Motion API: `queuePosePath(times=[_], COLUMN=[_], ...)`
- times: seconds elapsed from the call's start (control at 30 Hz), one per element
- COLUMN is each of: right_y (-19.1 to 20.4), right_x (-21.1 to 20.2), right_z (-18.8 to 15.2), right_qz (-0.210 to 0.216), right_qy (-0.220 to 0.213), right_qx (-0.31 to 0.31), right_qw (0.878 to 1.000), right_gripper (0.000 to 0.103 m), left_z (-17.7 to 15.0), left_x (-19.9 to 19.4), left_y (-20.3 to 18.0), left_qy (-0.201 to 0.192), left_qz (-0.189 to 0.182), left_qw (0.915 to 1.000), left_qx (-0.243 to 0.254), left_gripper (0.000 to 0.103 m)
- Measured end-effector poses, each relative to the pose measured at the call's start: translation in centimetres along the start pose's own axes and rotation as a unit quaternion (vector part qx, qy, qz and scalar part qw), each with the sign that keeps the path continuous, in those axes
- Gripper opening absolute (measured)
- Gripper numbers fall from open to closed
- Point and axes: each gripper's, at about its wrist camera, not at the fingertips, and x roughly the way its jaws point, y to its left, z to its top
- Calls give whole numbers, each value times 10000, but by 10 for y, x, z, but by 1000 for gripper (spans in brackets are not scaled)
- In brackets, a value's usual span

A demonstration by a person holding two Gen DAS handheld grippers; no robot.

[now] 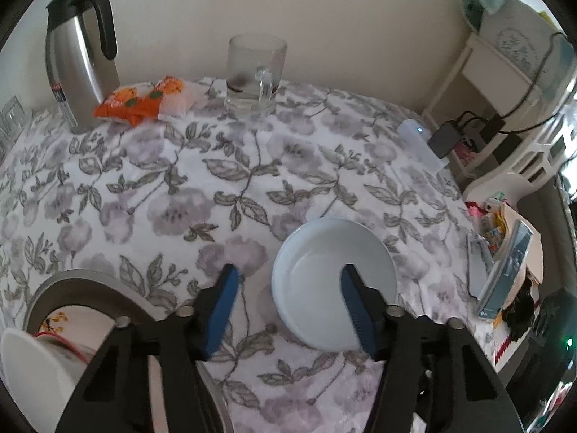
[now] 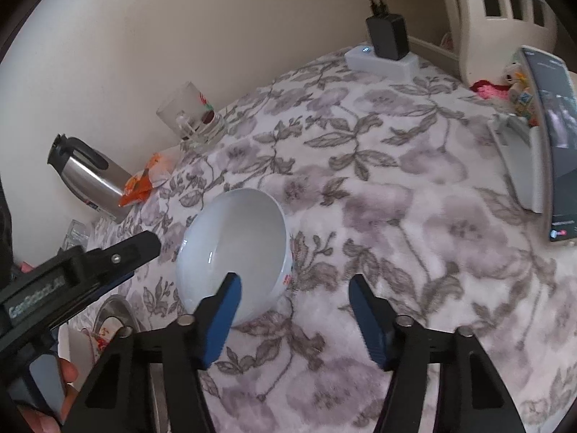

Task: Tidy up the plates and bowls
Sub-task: 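Close both tools on the rim of the pale round bowl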

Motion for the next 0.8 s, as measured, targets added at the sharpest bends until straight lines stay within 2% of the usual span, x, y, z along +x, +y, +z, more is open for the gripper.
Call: queuePosePath(times=[0.23, 0.3, 0.57, 0.8], right_y=[4, 4, 0, -8], right_x=[26, 31, 43, 48], right_z=[4, 5, 4, 0], right_qz=[-52, -49, 56, 78], right_qy=[190, 242, 296, 353], right_qx=[-77, -76, 2, 116], right_qw=[9998, 9997, 9995, 9993], right_gripper=[45, 36, 26, 23], left_z=[5, 5, 2, 0], left_x=[28, 34, 52, 57], left_y=[-1, 0, 3, 1], left_qy=[248, 311, 444, 494], left_qz=[24, 38, 15, -41], left_qw=[9995, 9993, 9986, 9984], left_qx=[-177, -214, -294, -278], left_gripper=[36, 32, 24, 16])
